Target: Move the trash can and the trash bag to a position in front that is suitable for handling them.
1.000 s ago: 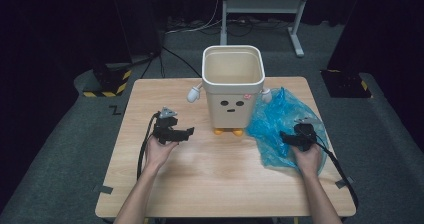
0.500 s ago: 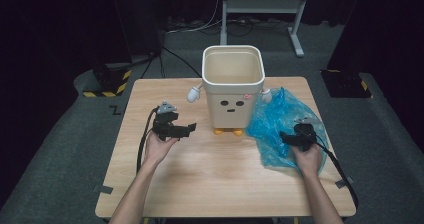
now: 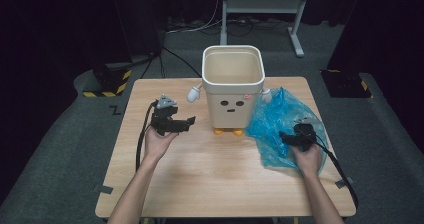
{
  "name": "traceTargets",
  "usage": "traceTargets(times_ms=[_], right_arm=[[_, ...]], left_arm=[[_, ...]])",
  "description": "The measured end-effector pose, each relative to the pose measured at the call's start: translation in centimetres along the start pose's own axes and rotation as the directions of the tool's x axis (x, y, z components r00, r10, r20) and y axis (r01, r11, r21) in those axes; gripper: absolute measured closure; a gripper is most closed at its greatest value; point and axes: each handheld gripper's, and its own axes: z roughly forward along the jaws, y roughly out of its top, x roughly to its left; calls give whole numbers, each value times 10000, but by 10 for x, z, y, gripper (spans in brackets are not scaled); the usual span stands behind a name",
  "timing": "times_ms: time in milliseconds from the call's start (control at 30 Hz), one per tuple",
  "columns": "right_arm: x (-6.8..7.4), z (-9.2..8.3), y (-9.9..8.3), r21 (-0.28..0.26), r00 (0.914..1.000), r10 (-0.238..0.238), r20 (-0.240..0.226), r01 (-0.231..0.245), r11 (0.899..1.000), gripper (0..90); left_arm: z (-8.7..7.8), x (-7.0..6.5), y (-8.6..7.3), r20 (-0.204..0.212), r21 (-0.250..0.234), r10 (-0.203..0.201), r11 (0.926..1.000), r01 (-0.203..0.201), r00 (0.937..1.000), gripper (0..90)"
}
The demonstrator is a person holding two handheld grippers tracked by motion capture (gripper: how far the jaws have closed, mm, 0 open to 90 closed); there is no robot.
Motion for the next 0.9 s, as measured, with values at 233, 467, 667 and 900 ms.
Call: traceTargets(times_ms=[233, 467, 667, 900], right_arm=[[0, 0, 0, -4, 10000, -3, 6, 3, 10000, 260], [0, 0, 0, -8, 10000, -7, 22, 7, 10000, 261], [0, 0, 0, -8, 10000, -9, 26, 9, 10000, 261], [1, 0, 0, -13, 10000, -8, 52, 8, 10000, 263]], left_arm=[[-9, 0, 9, 491, -281, -88, 9996, 101, 9988, 193], [-14, -1, 20, 751, -498, -116, 9986, 153, 9971, 200], [-21, 0, 29, 848, -608, -226, 9978, 278, 9961, 203], [-34, 1, 44, 838, -988, -108, 9949, 191, 9964, 234]])
